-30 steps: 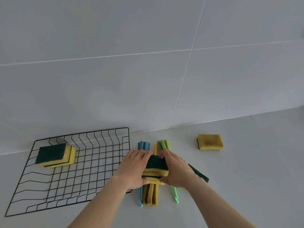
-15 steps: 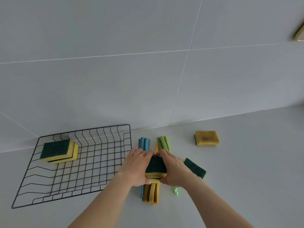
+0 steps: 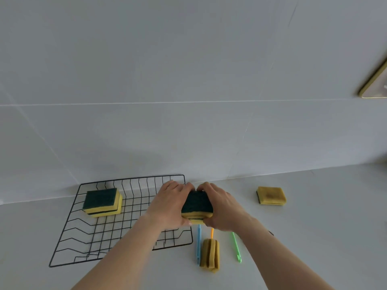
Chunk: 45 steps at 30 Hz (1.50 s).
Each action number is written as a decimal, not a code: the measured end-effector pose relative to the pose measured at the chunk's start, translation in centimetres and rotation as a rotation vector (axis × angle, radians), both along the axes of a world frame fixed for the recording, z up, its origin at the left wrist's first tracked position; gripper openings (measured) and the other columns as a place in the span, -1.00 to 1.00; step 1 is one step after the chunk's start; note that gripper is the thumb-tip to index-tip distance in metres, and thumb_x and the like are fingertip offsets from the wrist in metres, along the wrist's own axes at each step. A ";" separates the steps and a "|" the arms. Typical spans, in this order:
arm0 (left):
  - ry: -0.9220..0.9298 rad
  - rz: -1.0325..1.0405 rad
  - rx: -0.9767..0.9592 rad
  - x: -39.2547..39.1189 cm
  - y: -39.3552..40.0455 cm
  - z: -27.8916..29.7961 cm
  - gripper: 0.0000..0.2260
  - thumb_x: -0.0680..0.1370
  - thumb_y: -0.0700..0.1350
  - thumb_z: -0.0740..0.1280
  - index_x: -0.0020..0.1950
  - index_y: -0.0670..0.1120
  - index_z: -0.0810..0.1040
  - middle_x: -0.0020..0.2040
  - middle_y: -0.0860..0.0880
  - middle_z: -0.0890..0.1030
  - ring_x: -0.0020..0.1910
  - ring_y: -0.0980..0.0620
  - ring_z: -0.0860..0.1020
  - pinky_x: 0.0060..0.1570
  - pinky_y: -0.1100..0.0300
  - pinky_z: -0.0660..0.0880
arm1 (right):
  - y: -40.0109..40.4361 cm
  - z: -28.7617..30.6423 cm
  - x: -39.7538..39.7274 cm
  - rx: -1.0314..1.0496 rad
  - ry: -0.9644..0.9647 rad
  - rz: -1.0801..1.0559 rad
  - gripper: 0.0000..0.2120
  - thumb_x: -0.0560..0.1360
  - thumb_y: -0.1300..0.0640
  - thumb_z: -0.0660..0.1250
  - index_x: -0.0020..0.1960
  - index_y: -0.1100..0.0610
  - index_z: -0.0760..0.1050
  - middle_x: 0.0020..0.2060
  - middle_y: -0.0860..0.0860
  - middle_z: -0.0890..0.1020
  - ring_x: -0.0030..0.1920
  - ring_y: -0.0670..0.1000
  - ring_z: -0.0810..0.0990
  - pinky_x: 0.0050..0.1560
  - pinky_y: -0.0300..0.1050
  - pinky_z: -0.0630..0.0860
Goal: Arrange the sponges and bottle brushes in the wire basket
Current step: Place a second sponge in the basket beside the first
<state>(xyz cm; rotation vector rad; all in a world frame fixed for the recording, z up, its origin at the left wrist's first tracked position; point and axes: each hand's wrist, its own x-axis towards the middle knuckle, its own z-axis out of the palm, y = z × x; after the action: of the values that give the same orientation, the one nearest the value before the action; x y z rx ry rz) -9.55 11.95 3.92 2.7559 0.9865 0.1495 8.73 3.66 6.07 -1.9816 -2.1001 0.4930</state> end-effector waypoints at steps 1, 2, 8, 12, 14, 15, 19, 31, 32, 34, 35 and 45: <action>0.003 0.011 0.006 -1.1 0.5 0.3 -0.24 0.25 0.30 0.53 0.31 0.09 0.29 0.20 0.08 0.51 0.23 0.01 0.39 0.39 0.07 0.20 | 0.5 0.2 -1.0 0.011 -0.008 0.010 -0.25 0.30 0.05 0.54 0.35 -0.11 0.20 0.17 -0.08 0.46 0.09 0.00 0.47 0.09 -0.05 0.53; 0.004 0.027 0.009 -2.3 0.9 0.5 -0.24 0.25 0.30 0.53 0.31 0.10 0.28 0.20 0.08 0.51 0.22 0.01 0.39 0.38 0.07 0.20 | 1.1 0.3 -2.1 0.025 -0.013 0.020 -0.25 0.30 0.04 0.54 0.35 -0.11 0.19 0.16 -0.09 0.46 0.09 -0.01 0.47 0.07 -0.07 0.53; -0.005 0.137 0.002 -8.9 3.1 0.1 -0.25 0.26 0.29 0.54 0.31 0.13 0.27 0.19 0.10 0.50 0.22 0.03 0.38 0.37 0.08 0.21 | 4.7 -0.3 -8.3 0.063 -0.006 0.078 -0.28 0.29 0.09 0.52 0.31 -0.12 0.21 0.10 -0.10 0.45 0.05 0.00 0.46 -0.06 -0.10 0.50; 0.013 0.170 -0.008 -12.4 4.6 -1.4 -0.24 0.27 0.31 0.52 0.33 0.12 0.26 0.20 0.10 0.50 0.24 0.02 0.36 0.39 0.09 0.19 | 6.7 -1.7 -11.4 0.037 0.005 0.111 -0.29 0.30 0.11 0.52 0.32 -0.10 0.23 0.11 -0.10 0.45 0.08 0.00 0.47 0.01 -0.05 0.54; 0.018 0.171 -0.011 -13.6 5.4 -2.4 -0.23 0.27 0.32 0.52 0.34 0.11 0.26 0.21 0.10 0.50 0.25 0.02 0.35 0.40 0.09 0.18 | 7.8 -2.6 -12.6 0.017 0.017 0.120 -0.28 0.29 0.13 0.53 0.33 -0.09 0.24 0.13 -0.10 0.45 0.09 -0.01 0.47 0.04 -0.04 0.55; 0.016 0.174 -0.019 -14.1 5.8 -2.9 -0.23 0.27 0.32 0.51 0.34 0.11 0.26 0.21 0.10 0.49 0.25 0.02 0.35 0.40 0.09 0.17 | 8.3 -3.1 -13.1 0.010 0.019 0.122 -0.27 0.29 0.14 0.53 0.34 -0.08 0.24 0.13 -0.10 0.45 0.10 -0.01 0.46 0.04 -0.04 0.55; 0.002 0.180 -0.044 -15.5 7.9 -5.3 -0.23 0.28 0.34 0.50 0.34 0.11 0.26 0.21 0.10 0.48 0.25 0.03 0.34 0.39 0.10 0.17 | 10.5 -5.2 -14.5 -0.009 0.010 0.119 -0.27 0.29 0.18 0.51 0.35 -0.07 0.24 0.13 -0.08 0.42 0.10 0.01 0.46 0.00 -0.02 0.56; 0.023 0.184 -0.039 -15.8 12.5 -10.3 -0.15 0.24 0.34 0.52 0.39 0.07 0.28 0.27 0.06 0.51 0.34 -0.02 0.33 0.48 -0.03 0.07 | 14.9 -10.4 -15.6 -0.054 0.018 0.061 -0.29 0.31 0.24 0.49 0.35 -0.04 0.26 0.17 -0.05 0.39 0.08 0.04 0.48 -0.08 0.01 0.60; 0.028 0.183 -0.025 -15.9 12.7 -10.5 -0.17 0.23 0.34 0.52 0.38 0.07 0.30 0.25 0.06 0.52 0.31 -0.01 0.33 0.43 -0.02 0.12 | 15.1 -10.7 -15.7 -0.057 0.021 0.058 -0.29 0.30 0.25 0.49 0.34 -0.03 0.26 0.17 -0.05 0.39 0.09 0.04 0.47 -0.08 0.01 0.60; 0.057 0.169 0.007 -16.0 12.8 -10.6 -0.19 0.22 0.35 0.51 0.35 0.07 0.33 0.20 0.06 0.55 0.26 -0.02 0.37 0.34 -0.04 0.18 | 15.2 -11.2 -15.9 -0.062 0.029 0.047 -0.30 0.30 0.27 0.48 0.34 -0.03 0.27 0.17 -0.05 0.39 0.09 0.05 0.47 -0.09 0.01 0.59; 0.072 0.165 0.028 -16.0 12.8 -10.8 -0.20 0.21 0.35 0.51 0.34 0.06 0.35 0.18 0.06 0.56 0.24 -0.03 0.38 0.30 -0.06 0.20 | 15.2 -11.4 -16.0 -0.062 0.033 0.046 -0.31 0.30 0.27 0.47 0.34 -0.02 0.28 0.17 -0.05 0.39 0.09 0.05 0.47 -0.10 0.00 0.59; 0.101 0.227 0.065 -16.9 13.1 -11.3 -0.17 0.18 0.37 0.52 0.33 0.07 0.36 0.12 0.07 0.60 0.18 -0.07 0.42 0.23 -0.10 0.25 | 15.7 -12.5 -16.8 -0.046 0.048 0.063 -0.27 0.30 0.27 0.47 0.37 -0.02 0.26 0.22 -0.04 0.37 0.10 0.05 0.47 -0.18 0.01 0.61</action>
<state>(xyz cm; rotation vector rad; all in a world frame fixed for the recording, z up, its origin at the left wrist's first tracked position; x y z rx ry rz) -26.46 25.00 -7.41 2.7246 1.3436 0.0786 -8.04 19.38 -6.39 -1.9127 -2.1459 0.5996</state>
